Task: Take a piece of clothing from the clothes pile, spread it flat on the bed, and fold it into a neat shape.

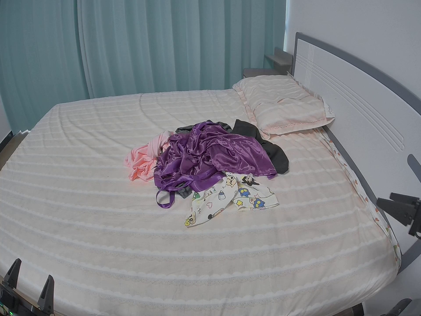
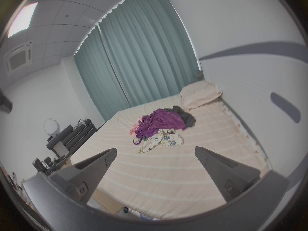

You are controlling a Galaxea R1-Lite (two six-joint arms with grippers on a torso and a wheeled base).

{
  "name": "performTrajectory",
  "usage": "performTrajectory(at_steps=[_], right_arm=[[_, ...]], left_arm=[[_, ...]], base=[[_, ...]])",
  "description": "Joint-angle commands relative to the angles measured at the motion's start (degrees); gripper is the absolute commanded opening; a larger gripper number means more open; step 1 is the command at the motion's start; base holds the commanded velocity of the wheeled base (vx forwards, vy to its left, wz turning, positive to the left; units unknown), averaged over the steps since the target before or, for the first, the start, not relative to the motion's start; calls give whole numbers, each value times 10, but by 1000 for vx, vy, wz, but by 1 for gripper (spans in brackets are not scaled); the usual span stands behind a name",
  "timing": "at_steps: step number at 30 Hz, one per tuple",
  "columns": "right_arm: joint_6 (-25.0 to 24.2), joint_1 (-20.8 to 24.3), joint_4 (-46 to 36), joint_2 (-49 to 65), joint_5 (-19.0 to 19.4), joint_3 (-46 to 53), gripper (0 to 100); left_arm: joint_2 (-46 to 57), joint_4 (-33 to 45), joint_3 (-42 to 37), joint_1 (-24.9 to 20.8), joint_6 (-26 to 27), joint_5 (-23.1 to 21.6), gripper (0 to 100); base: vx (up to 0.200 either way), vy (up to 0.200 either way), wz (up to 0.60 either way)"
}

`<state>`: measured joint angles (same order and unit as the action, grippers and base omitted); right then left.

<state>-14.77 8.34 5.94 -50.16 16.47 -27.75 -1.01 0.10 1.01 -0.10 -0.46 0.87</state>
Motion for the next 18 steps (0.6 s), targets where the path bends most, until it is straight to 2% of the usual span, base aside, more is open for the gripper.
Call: performTrajectory(at_steps=[1, 3, 4, 8, 9, 11, 18], right_arm=[[-150, 107, 205, -495, -3, -78, 100], [-150, 107, 205, -495, -3, -78, 100], [-164, 112, 251, -571, -17, -110, 100], [-167, 107, 267, -642, -40, -161, 100], [-170, 103, 268, -683, -59, -196, 100], [-179, 94, 268, -718, -71, -231, 100], [-191, 99, 279, -818, -88, -308, 100]], left_arm=[[10, 0, -10, 0, -1, 0, 100], [10, 0, -10, 0, -1, 0, 100], [10, 0, -10, 0, -1, 0, 100], [10, 0, -10, 0, -1, 0, 100], [10, 0, -10, 0, -1, 0, 100], [10, 0, -10, 0, 0, 0, 100], [10, 0, -10, 0, -1, 0, 100]], base=[[0, 0, 0], [0, 0, 0], [0, 0, 0], [0, 0, 0], [0, 0, 0], [0, 0, 0], [0, 0, 0]])
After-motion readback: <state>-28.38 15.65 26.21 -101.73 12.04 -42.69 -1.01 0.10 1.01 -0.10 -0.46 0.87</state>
